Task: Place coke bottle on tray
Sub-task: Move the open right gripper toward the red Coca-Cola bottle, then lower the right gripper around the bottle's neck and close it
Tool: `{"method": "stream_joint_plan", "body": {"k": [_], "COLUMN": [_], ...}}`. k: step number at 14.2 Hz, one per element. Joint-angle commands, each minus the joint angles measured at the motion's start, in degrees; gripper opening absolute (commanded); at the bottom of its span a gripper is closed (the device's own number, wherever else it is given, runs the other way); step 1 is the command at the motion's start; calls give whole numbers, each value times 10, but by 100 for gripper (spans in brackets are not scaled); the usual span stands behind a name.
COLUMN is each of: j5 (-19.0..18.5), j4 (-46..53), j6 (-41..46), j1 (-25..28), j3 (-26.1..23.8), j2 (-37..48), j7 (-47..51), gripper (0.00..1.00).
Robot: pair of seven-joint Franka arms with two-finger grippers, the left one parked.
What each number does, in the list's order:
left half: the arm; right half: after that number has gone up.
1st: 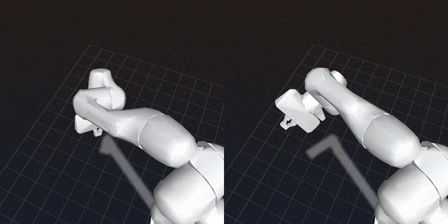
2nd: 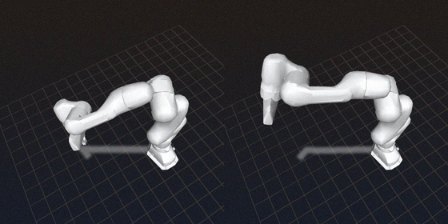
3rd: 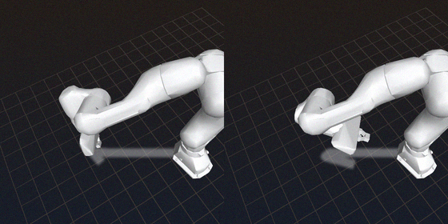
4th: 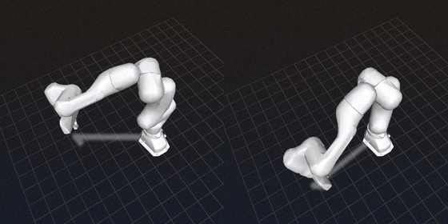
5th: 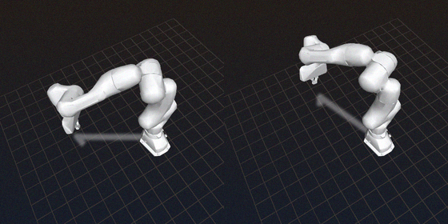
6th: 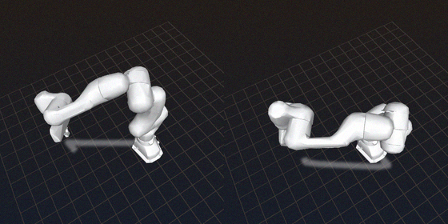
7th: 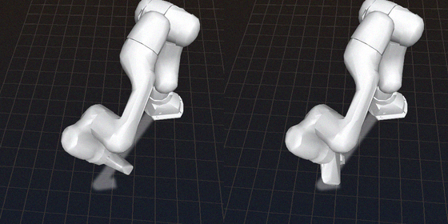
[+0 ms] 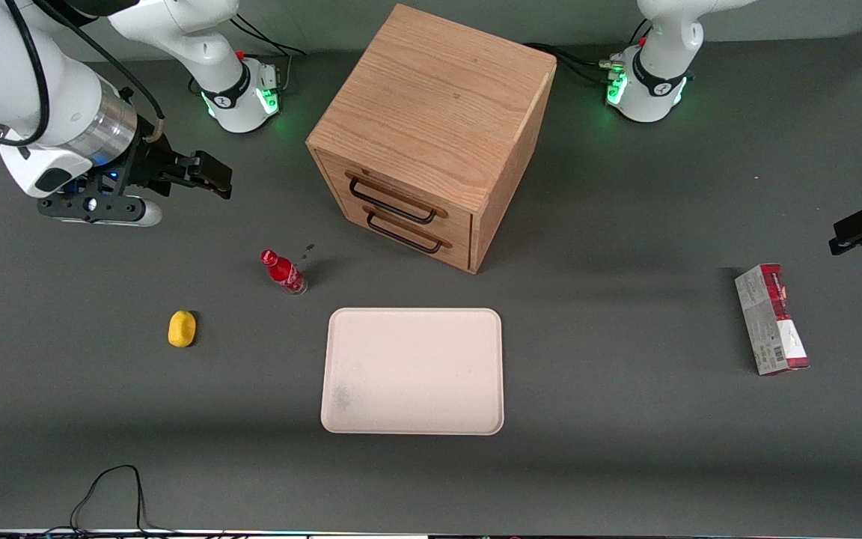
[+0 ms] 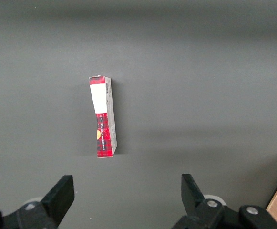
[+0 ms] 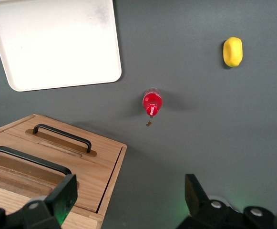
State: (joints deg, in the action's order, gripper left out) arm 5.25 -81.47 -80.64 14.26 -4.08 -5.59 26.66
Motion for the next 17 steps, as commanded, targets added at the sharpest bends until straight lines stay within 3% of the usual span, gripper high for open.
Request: {"method": "stream_joint_plan", "body": {"k": [1,3,8,17], "j5": [3,-15,-18,-25], "j4": [8,-13,-121,-370], "j6": [15,8,-96,-401], "j1": [-3,-3,-4,1], "j3": [2,2,5,5], "j2": [-3,-2,1,9], "j7": [8,2,-14,-35], "gripper": [100,100,100,100]}}
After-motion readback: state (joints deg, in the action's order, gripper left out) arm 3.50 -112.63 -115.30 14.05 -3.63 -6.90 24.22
